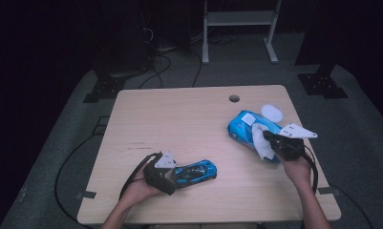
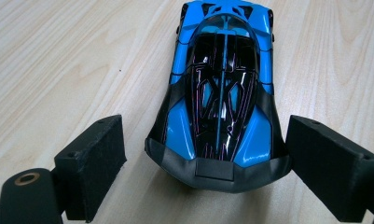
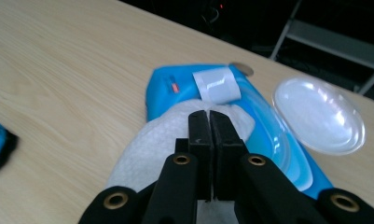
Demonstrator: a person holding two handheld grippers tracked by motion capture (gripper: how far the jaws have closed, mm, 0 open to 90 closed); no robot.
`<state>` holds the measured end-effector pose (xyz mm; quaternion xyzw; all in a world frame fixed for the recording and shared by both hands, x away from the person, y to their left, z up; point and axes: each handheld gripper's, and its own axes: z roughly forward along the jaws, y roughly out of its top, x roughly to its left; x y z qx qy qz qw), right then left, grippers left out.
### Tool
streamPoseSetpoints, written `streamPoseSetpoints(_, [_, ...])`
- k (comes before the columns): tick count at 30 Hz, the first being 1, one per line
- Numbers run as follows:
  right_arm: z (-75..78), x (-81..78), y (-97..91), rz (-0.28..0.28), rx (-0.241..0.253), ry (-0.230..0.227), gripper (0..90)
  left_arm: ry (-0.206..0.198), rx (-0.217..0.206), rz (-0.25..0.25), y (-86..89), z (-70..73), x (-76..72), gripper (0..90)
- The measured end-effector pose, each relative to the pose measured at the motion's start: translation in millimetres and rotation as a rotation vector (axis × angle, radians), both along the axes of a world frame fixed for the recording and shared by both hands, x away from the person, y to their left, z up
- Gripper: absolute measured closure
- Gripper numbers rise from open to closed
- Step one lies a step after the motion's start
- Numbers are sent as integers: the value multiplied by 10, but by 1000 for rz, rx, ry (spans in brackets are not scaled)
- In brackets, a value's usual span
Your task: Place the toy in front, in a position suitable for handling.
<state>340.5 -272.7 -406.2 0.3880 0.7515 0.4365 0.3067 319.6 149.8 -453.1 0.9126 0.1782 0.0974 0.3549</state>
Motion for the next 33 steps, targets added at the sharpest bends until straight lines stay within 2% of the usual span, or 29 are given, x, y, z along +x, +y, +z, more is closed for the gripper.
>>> streamPoseSetpoints(2, [114,-112,22,32,4,-16,877,-1,0,3,-1,1,-4,124])
streamPoseSetpoints(4, [148,-159,39,49,13,-29,878,-2,2,1,-2,4,-8,125])
streamPoseSetpoints(6, [271,-321,120,114,31,-55,878,-11,10,-9,-2,23,-17,143])
streamPoseSetpoints(7, [271,-321,120,114,31,-55,878,-11,10,-9,-2,23,-17,142])
streamPoseSetpoints(8, [351,-432,199,167,35,-62,878,-15,7,-8,3,34,-18,142])
streamPoseSetpoints(9, [351,-432,199,167,35,-62,878,-15,7,-8,3,34,-18,142])
streamPoseSetpoints(10, [380,-483,245,196,42,-62,877,-11,3,-5,4,34,-23,142])
streamPoseSetpoints(11, [410,-565,357,249,44,-43,877,-11,3,-7,8,35,-22,142])
streamPoseSetpoints(12, [410,-565,357,249,44,-43,877,-10,2,-8,10,35,-23,142])
streamPoseSetpoints(15, [382,-649,554,334,43,2,877,-16,8,-14,14,40,-24,142])
streamPoseSetpoints(17, [337,-688,676,393,55,49,877,-15,7,-12,17,40,-26,142])
streamPoseSetpoints(18, [301,-715,784,450,68,93,877,-14,6,-12,19,39,-27,142])
streamPoseSetpoints(19, [301,-715,784,450,68,93,877,-14,7,-13,21,38,-26,142])
streamPoseSetpoints(20, [289,-731,878,497,72,125,877,-12,6,-17,26,39,-22,142])
streamPoseSetpoints(21, [289,-731,878,497,72,125,877,-12,6,-17,26,39,-22,142])
streamPoseSetpoints(23, [278,-716,953,544,81,168,877,-10,7,-20,27,40,-17,142])
streamPoseSetpoints(25, [239,-660,1037,576,70,224,876,-10,5,-21,25,37,-13,142])
streamPoseSetpoints(26, [203,-611,1081,591,61,251,876,-9,7,-23,25,37,-11,141])
streamPoseSetpoints(27, [155,-541,1130,610,58,299,876,-7,3,-21,23,33,-11,141])
streamPoseSetpoints(29, [37,-374,1238,607,51,359,875,-4,-1,-20,21,31,-7,141])
streamPoseSetpoints(30, [-51,-263,1325,594,37,378,874,-3,-2,-21,20,30,-5,142])
streamPoseSetpoints(31, [-101,-208,1373,589,11,368,872,0,-5,-21,22,27,-2,142])
streamPoseSetpoints(33, [-199,-105,1440,568,9,372,870,3,-6,-24,26,23,3,142])
